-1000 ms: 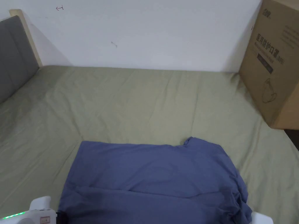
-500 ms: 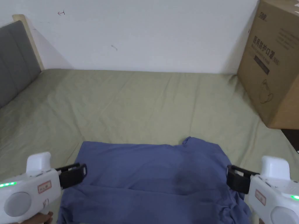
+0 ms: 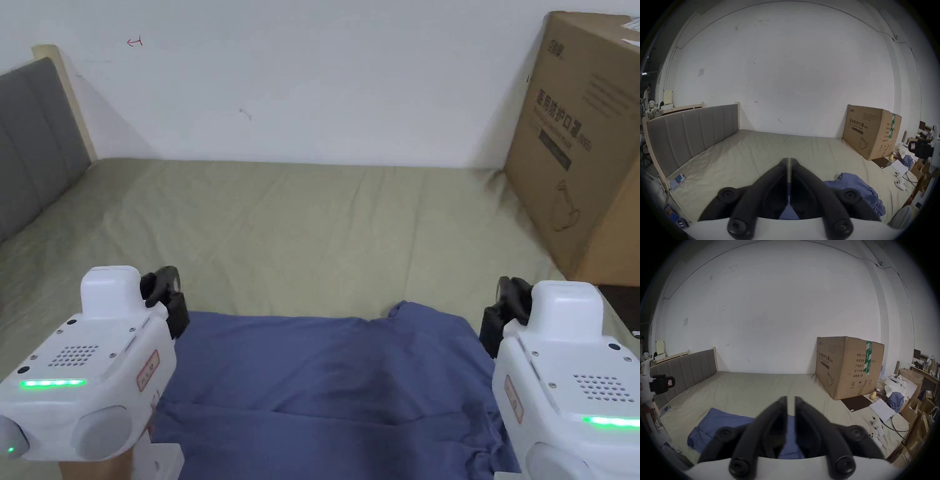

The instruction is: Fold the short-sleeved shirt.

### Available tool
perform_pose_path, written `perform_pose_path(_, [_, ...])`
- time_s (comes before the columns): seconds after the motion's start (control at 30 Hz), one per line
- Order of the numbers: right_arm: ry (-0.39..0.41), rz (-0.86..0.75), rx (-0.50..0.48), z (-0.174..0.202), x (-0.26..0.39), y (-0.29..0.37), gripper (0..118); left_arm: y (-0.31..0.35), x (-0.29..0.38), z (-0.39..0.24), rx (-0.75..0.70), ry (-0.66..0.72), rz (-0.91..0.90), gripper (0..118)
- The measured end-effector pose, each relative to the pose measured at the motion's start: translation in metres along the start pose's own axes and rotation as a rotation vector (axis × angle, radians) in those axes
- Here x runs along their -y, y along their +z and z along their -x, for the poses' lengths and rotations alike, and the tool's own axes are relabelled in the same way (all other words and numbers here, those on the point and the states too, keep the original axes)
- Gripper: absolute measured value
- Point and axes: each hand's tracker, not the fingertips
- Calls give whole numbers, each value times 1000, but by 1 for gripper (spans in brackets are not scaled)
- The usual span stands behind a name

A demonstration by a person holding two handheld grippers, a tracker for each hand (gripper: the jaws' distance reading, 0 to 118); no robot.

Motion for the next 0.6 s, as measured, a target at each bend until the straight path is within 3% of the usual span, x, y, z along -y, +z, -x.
perform_pose_path(0.3, [41,7,-4,8,3,-23,0,-30,2,13,6,-8,105,0])
perform_pose_path(0.6, [56,69,-1,10,11,-87,0,-162,20,61,-14,1,353,0])
